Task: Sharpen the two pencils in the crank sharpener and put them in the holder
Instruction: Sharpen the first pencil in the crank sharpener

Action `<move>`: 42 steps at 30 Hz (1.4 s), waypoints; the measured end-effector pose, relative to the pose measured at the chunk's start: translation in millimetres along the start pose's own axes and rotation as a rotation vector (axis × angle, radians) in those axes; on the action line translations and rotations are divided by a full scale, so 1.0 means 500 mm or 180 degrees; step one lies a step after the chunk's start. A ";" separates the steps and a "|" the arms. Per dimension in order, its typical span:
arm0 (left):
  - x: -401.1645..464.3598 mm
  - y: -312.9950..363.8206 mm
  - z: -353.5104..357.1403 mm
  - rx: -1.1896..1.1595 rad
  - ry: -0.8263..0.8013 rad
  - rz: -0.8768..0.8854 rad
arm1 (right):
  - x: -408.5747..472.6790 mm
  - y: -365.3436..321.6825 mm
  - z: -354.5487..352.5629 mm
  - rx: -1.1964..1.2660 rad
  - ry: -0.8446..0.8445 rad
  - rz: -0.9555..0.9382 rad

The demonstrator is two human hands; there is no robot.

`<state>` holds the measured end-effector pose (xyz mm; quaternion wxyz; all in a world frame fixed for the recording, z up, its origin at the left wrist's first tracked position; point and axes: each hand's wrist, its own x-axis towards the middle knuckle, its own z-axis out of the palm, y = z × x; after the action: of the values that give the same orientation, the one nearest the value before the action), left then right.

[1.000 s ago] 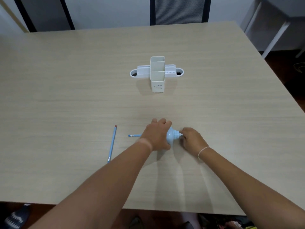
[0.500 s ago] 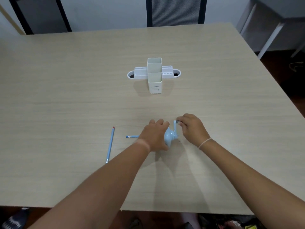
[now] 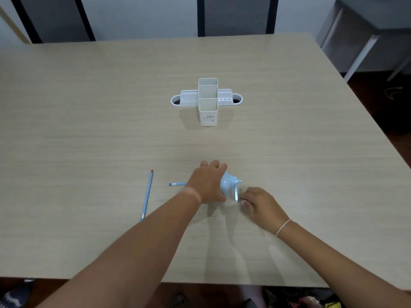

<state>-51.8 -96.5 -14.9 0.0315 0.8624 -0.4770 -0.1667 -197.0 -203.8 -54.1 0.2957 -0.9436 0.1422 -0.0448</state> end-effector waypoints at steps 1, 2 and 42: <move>0.000 0.000 0.000 -0.0008 -0.0001 -0.0008 | -0.005 -0.006 -0.007 0.0039 0.0053 -0.0005; 0.000 0.000 0.000 -0.0012 -0.0005 -0.0014 | -0.008 -0.013 -0.016 0.0068 0.0109 0.0000; -0.114 -0.124 -0.033 -0.0733 0.0001 -0.0267 | 0.060 -0.165 -0.089 -0.0561 0.0204 -0.0410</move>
<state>-24.0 -17.3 2.0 0.1234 0.8723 -0.4182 -0.2214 -156.0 -172.2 29.4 0.2035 -0.9712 0.0940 -0.0812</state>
